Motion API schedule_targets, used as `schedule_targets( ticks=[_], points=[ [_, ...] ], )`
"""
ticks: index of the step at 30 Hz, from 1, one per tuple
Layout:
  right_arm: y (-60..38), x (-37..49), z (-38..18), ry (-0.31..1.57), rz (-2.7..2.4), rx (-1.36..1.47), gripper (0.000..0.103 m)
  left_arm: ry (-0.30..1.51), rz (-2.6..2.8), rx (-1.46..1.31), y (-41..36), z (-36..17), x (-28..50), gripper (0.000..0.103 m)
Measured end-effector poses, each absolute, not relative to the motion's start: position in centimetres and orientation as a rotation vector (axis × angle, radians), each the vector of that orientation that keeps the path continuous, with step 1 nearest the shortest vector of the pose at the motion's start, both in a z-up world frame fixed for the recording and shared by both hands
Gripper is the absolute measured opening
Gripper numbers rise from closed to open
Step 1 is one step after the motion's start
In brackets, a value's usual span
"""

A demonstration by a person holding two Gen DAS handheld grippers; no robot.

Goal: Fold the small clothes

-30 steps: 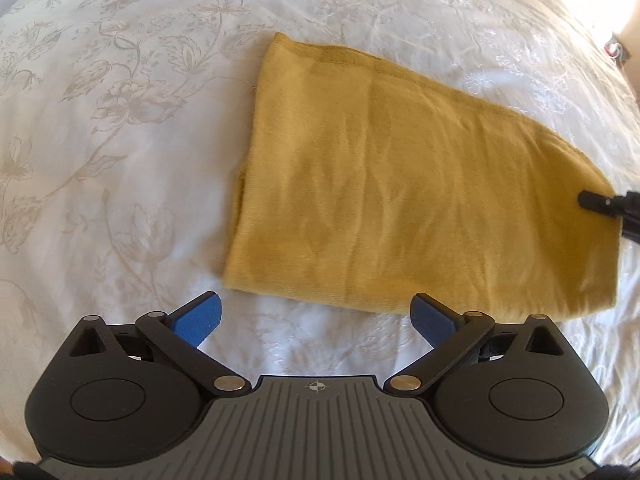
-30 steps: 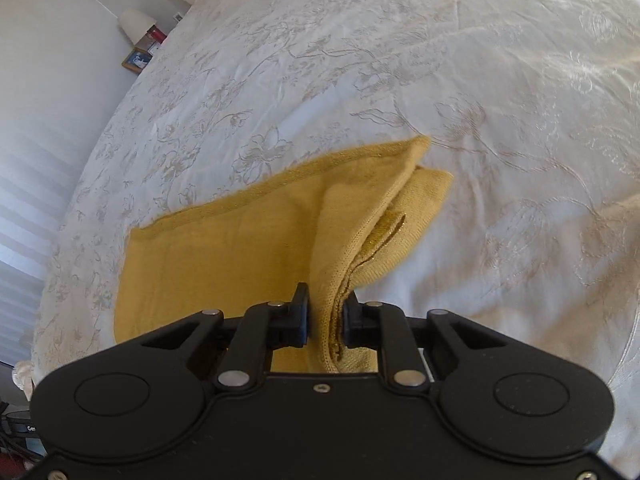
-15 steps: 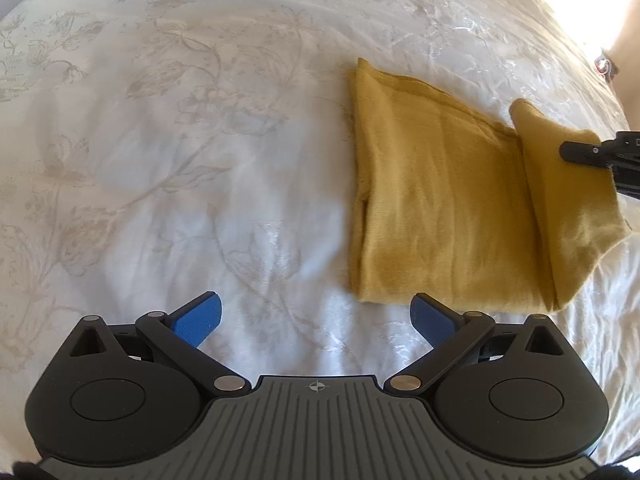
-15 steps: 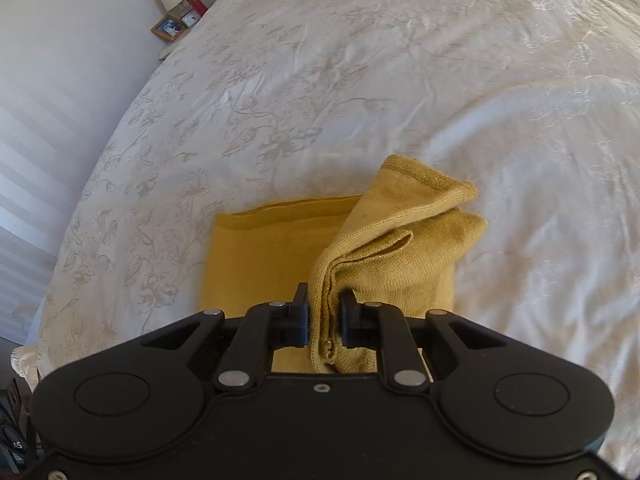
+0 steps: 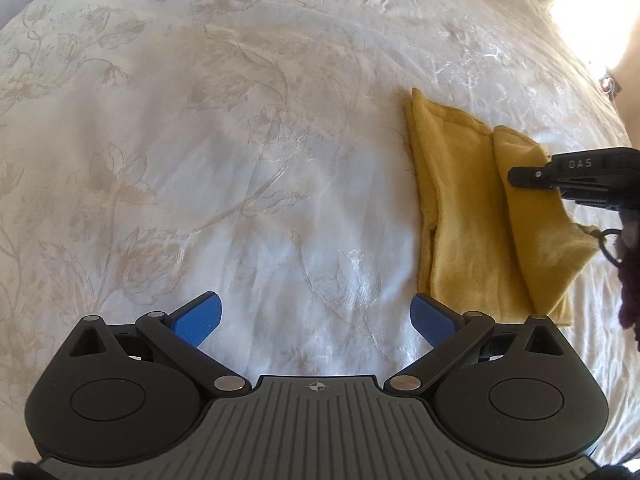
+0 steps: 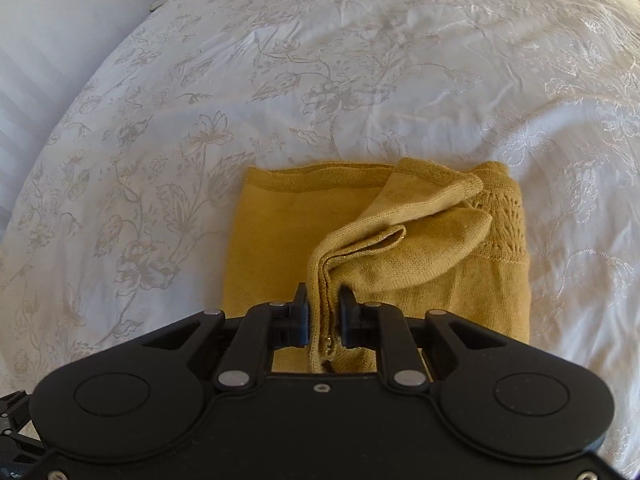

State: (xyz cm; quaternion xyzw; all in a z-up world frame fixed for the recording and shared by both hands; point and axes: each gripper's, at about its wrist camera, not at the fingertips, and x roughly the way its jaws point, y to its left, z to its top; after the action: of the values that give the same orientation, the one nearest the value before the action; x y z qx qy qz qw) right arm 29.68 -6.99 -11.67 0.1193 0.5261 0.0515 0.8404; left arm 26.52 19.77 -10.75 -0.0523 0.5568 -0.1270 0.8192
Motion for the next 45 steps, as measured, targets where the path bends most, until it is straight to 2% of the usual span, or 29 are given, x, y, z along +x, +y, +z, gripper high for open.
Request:
schedule_targets(
  ticks=[6,9,16,17,19,24,26,38,42,45],
  points=[
    [-4.8,30.3,-12.2,1.109,0.096,0.228,0.025,1.118,-0.337,-0.125,18.9,-10.0,27.8,0.102],
    [-4.7,30.3,-12.4,1.087,0.188,0.317,0.036,1.121,-0.356,-0.116,18.1,-10.1,28.5,0.102],
    [-7.3,27.5,-10.0,0.93,0.26,0.456,0.037,1.13,-0.41,-0.067,16.7,-10.4,29.6,0.102],
    [-7.9,26.8,-9.7,0.918,0.243,0.454,0.043,1.131,-0.418,-0.059,16.5,-10.3,29.8,0.102],
    [-8.9,25.3,-9.3,0.905,0.21,0.424,0.05,1.132,-0.436,-0.047,16.0,-10.3,30.2,0.102],
    [-8.3,22.5,-10.0,0.95,0.214,0.258,0.053,1.137,-0.473,-0.044,14.8,-10.3,32.2,0.102],
    [-6.7,21.5,-10.6,0.966,0.25,0.165,0.058,1.131,-0.467,-0.048,14.5,-10.1,33.1,0.102],
    [2.5,18.7,-14.0,0.941,0.444,-0.358,0.057,1.143,-0.461,-0.051,14.2,-9.3,35.6,0.102],
    [2.7,19.4,-14.4,0.944,0.436,-0.39,0.052,1.157,-0.464,-0.058,14.1,-9.3,35.9,0.102],
    [2.9,19.5,-14.8,0.947,0.453,-0.434,0.04,1.171,-0.468,-0.075,13.9,-9.5,36.1,0.102]
  ],
)
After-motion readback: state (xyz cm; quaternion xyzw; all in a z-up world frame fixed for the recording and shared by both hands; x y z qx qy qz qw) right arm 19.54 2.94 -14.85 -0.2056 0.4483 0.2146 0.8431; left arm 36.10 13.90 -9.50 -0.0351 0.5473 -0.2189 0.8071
